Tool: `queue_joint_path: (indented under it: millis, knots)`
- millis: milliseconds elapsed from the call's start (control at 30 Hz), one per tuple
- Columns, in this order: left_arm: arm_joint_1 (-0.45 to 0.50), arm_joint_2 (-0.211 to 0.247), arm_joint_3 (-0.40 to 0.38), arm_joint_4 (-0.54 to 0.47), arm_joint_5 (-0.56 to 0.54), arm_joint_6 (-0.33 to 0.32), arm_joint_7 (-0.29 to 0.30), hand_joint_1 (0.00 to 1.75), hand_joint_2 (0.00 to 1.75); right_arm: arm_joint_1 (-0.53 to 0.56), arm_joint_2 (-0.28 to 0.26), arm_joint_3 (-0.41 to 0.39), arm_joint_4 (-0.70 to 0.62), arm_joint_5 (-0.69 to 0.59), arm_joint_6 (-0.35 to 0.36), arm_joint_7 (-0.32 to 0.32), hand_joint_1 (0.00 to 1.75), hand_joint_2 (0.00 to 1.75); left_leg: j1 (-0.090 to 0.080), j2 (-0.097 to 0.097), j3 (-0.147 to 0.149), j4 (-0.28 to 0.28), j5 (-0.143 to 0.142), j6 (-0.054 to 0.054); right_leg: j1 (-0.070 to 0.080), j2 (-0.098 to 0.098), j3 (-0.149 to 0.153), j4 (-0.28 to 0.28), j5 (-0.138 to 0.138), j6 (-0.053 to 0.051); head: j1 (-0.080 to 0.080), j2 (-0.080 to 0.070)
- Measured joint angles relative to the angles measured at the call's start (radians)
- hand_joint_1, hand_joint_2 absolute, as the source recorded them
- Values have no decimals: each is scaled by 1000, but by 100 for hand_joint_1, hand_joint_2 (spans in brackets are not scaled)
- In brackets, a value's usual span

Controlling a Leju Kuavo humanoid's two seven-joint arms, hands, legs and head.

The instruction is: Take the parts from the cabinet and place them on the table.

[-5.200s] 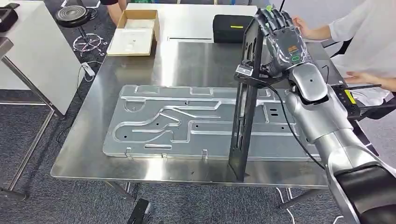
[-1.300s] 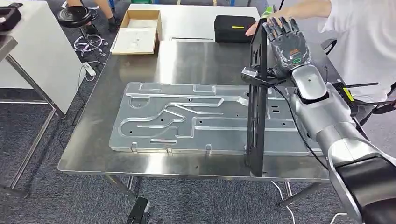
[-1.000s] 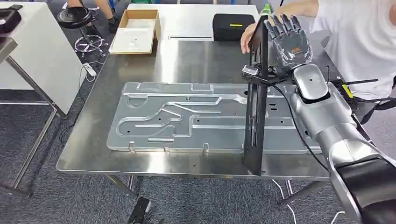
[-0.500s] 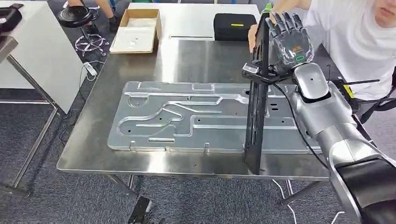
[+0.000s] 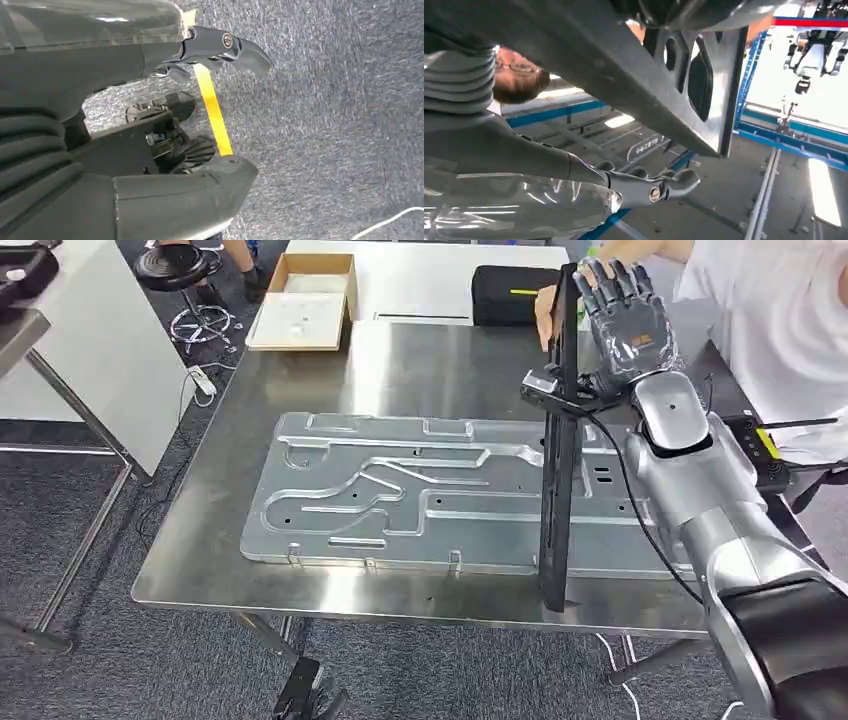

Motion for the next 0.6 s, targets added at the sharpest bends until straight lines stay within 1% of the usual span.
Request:
queue_joint_path:
  millis: [33, 67, 100, 133, 167, 200, 233, 267, 300, 333, 367, 400, 433, 467, 500, 533, 567, 600]
  knots:
    - [1, 0, 0, 0, 0, 5, 4, 0, 0, 0, 0, -2, 0, 0, 0, 0, 0, 0, 2, 1, 4, -6, 0, -7, 1, 2, 1, 0, -2, -6, 0, 0]
    - [1, -1, 0, 0, 0, 9, 6, 0, 0, -1, 0, -6, -2, 1, 0, -1, 0, 0, -3, 2, 9, -8, -3, -15, -7, 3, 8, -12, 4, -14, 0, 0]
    - [1, 0, 0, 0, -1, 11, 7, 0, 0, 1, 0, -7, -3, 2, 0, -4, 0, 0, 0, 7, 5, 5, -13, -19, -12, 2, 16, -20, 7, -19, 0, 0]
    - [-1, 0, 0, 0, -2, 12, 8, 0, 0, 1, 0, -7, -3, 5, 0, -6, 0, 0, -1, 9, -13, 49, -44, -23, -13, 3, 18, -23, 8, -25, -2, 0]
    - [-2, 0, 0, 0, -4, 12, 8, 0, 0, 2, 0, -7, -3, 6, 0, -7, 0, 0, 1, 9, -47, 118, -80, -25, -13, 3, 18, -23, 8, -29, -2, 0]
    - [-3, 0, 0, 0, -6, 13, 8, 0, 0, 3, 0, -7, -3, 7, 0, -7, 0, 0, 3, 9, -85, 198, -115, -27, -12, 4, 17, -23, 8, -30, -2, 0]
    - [-2, 0, 0, 0, -6, 13, 9, 0, 0, 3, 0, -8, -3, 8, 0, -7, 0, 0, 3, 9, -121, 269, -139, -29, -12, 4, 17, -22, 8, -30, -2, 0]
    - [-1, 0, 0, 0, -6, 13, 9, 0, 0, 4, 0, -8, -3, 9, 0, -6, 0, 0, 3, 9, -140, 306, -142, -31, -12, 5, 17, -22, 8, -29, -2, 0]
    - [0, 0, 0, 0, -6, 14, 9, 0, 0, 5, 0, -9, -3, 10, 0, -6, 0, 0, 4, 9, -134, 289, -120, -30, -12, 5, 17, -21, 8, -29, -2, 0]
    - [0, 0, 0, 0, -6, 14, 9, 0, 0, 5, 0, -10, -3, 11, 0, -6, 0, 0, 4, 9, -101, 222, -78, -28, -12, 6, 18, -20, 8, -29, -2, 0]
    - [-1, 0, 0, 0, -7, 15, 9, 0, 0, 5, 0, -10, -4, 11, 0, -6, 0, 0, 4, 10, -60, 139, -38, -25, -12, 6, 18, -18, 8, -28, -2, 0]
    - [-1, 0, 0, 0, -7, 16, 9, 0, 0, 5, 0, -11, -4, 12, 0, -6, 0, 0, 4, 10, -10, 45, -2, -21, -12, 6, 18, -15, 7, -24, -2, 0]
    - [-3, 0, 0, 0, -7, 16, 9, 0, 0, 6, -1, -11, -5, 12, 0, -6, 0, 0, 0, 10, 9, -5, -10, -18, -6, 6, 15, -10, 5, -16, -2, 0]
    - [-3, 0, 0, 0, -7, 16, 8, 0, 0, 6, -8, -13, -6, 13, 0, -6, 0, 0, -1, 10, 12, -5, -5, -10, -5, 9, 12, -8, 5, -10, 1, 0]
    - [-2, 0, 0, 0, -8, 16, 8, 0, 0, 6, -9, -14, -7, 15, 0, -6, 0, 0, -1, 9, 9, -3, -5, -6, -4, 8, 11, -10, 7, -3, -1, 0]
    - [-2, 0, 0, 0, -8, 16, 9, 0, 0, 8, -9, -14, -8, 15, 0, -6, 0, 0, -5, 9, 9, -3, -3, -1, -8, 8, 11, -12, 10, 3, 0, 0]
    - [-2, 0, 0, 0, -8, 16, 9, 0, 0, 9, -10, -15, -10, 15, -1, -6, 0, 0, -5, 9, 9, -9, 2, 7, -9, 8, 12, -14, 11, 10, -1, 0]
    - [-2, -1, 0, 0, -8, 17, 9, 0, 0, 12, -12, -17, -13, 16, -2, -6, 0, 0, 2, 12, 13, -17, 11, 16, -13, 8, 8, -5, 4, 14, -1, 0]
